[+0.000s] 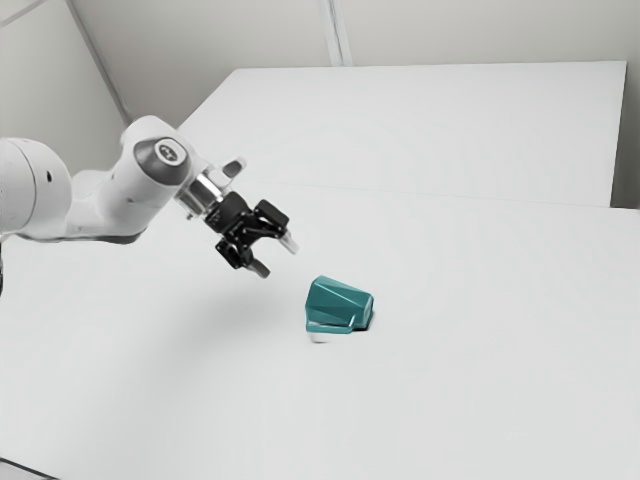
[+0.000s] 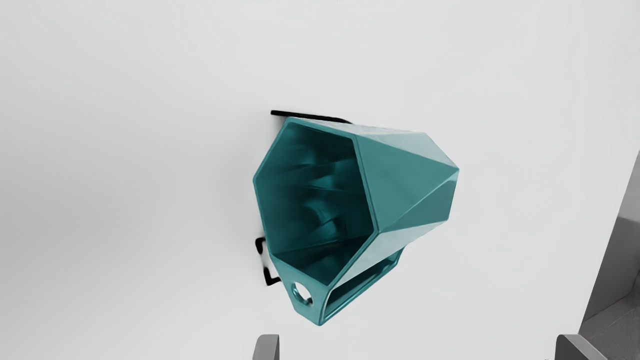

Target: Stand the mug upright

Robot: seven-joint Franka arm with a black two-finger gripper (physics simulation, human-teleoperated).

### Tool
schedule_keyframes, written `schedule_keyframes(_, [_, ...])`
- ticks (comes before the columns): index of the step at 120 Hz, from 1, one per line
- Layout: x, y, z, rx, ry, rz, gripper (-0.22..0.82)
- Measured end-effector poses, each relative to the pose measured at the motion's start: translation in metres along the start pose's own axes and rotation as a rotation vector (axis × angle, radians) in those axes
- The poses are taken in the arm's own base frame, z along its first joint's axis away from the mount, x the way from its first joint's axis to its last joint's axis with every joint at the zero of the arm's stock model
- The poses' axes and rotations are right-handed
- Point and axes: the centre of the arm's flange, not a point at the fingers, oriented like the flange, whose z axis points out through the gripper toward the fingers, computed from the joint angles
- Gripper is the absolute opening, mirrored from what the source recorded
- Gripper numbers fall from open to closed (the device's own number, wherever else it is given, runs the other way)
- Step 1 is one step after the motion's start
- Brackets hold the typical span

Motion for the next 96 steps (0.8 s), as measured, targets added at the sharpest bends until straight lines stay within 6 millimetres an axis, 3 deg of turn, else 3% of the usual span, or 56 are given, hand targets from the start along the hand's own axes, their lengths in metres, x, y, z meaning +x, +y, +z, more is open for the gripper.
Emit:
schedule_keyframes(30, [0.010, -0.035, 0.047, -0.102, -0.005, 0.114, 0.60])
schedule_keyframes(82, [0.017, -0.038, 0.093, -0.290, 0.027, 0.243, 0.60])
schedule_keyframes(96, [0.017, -0.039, 0.097, -0.328, 0.031, 0.267, 0.44])
